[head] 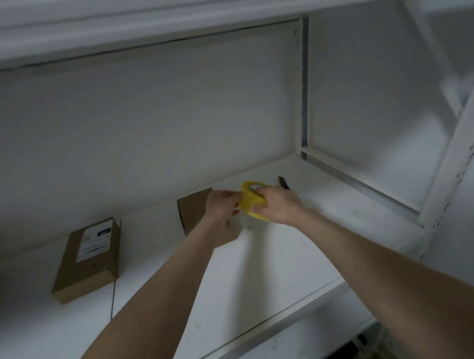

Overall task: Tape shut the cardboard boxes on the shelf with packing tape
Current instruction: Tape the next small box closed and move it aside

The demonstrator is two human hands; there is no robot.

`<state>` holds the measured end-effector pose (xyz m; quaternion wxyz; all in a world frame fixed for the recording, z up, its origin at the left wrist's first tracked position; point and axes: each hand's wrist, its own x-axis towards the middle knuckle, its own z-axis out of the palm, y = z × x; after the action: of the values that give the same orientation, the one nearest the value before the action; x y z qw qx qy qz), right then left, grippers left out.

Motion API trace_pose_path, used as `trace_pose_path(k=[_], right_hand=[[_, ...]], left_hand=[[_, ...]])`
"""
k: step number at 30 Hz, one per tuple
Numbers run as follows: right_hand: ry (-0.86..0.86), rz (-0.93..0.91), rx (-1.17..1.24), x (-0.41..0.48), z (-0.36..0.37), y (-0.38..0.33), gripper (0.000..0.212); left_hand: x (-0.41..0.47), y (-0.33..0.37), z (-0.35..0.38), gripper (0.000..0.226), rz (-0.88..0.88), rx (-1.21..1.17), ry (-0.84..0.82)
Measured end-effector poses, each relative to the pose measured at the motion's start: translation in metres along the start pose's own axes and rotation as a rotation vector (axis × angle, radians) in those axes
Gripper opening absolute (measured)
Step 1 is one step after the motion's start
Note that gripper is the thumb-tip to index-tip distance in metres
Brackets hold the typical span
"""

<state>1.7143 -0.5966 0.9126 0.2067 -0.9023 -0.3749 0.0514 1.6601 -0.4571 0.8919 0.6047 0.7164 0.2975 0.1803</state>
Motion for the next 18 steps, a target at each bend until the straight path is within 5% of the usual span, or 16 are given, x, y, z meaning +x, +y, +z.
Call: trace_pose_path(k=[5,13,18], right_hand=[[-0.037,-0.018,-0.004,0.006,0.007,-0.008,0.046],[-0.018,0.055,0.150,0.013,0.014,-0.008,0.037],[0.007,0.076,0.103,0.012,0.018,-0.007,0.042]], left_hand=[[-0.001,-0.014,-0.012,0.033,0.106,0.132,0.136],[-0.015,-0.009,-0.016,0.017,0.122,-0.076,0.205],[-0.027,-0.009,-0.013,0.017,0.213,0.002,0.216]])
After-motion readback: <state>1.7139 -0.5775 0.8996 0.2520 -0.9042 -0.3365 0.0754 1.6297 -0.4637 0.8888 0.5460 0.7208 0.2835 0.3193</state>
